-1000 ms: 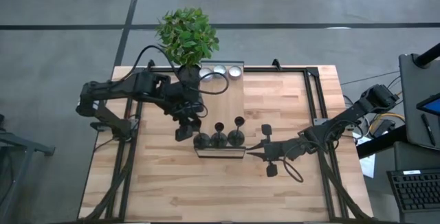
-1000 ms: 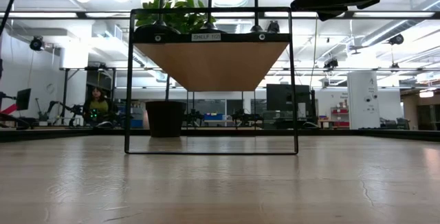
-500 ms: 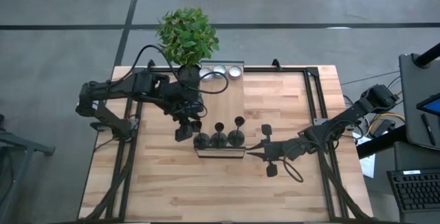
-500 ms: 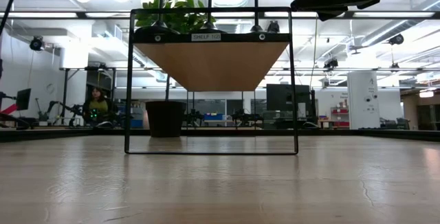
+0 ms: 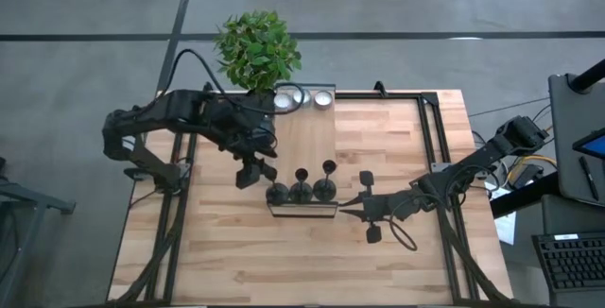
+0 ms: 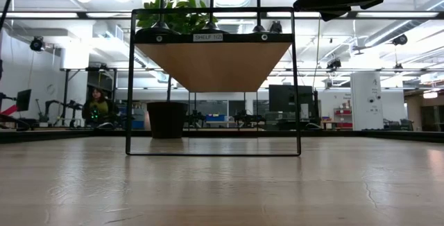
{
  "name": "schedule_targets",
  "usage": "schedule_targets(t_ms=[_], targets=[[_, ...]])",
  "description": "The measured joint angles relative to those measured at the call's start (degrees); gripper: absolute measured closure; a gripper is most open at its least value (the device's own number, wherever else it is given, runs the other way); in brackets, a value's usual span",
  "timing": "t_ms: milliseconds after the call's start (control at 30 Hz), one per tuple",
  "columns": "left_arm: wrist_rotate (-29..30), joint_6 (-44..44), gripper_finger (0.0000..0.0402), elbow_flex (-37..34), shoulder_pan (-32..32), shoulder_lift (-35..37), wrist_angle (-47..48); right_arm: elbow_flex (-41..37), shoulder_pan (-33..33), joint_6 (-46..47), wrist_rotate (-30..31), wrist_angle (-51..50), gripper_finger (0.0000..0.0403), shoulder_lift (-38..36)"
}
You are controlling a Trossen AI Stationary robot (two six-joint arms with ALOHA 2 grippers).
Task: Pick & Place candle stick holders
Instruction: Return to Home Position
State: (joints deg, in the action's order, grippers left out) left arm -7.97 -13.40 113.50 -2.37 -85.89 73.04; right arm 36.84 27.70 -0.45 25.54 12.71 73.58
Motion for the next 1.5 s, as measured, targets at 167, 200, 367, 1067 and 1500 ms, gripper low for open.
schedule_targets(t_ms=[167, 200, 367, 1067, 1500], targets=[[0.02, -2.35, 0.0185, 0.73, 0.13, 1.02, 0.97, 0.0, 0.0, -0.16, 0.0, 0.02, 0.036, 0.0], [0.02, -2.39, 0.0191, 0.73, 0.13, 1.45, 1.73, 0.0, 0.0, -0.15, 0.0, 0.01, 0.036, -0.07], [1.86, -1.22, 0.0257, 0.65, -0.74, 4.92, 4.01, 0.87, 0.02, -0.01, 0.0, -0.08, 0.036, -1.59], [17.46, 15.43, 0.0399, -39.53, -17.29, 31.38, -31.98, -3.03, 0.13, 6.18, -1.38, -4.04, 0.0394, -16.18], [15.41, 16.75, 0.0399, -81.31, -17.29, 59.06, -61.08, -6.99, -0.03, 6.0, 4.14, -3.35, 0.0394, -20.34]])
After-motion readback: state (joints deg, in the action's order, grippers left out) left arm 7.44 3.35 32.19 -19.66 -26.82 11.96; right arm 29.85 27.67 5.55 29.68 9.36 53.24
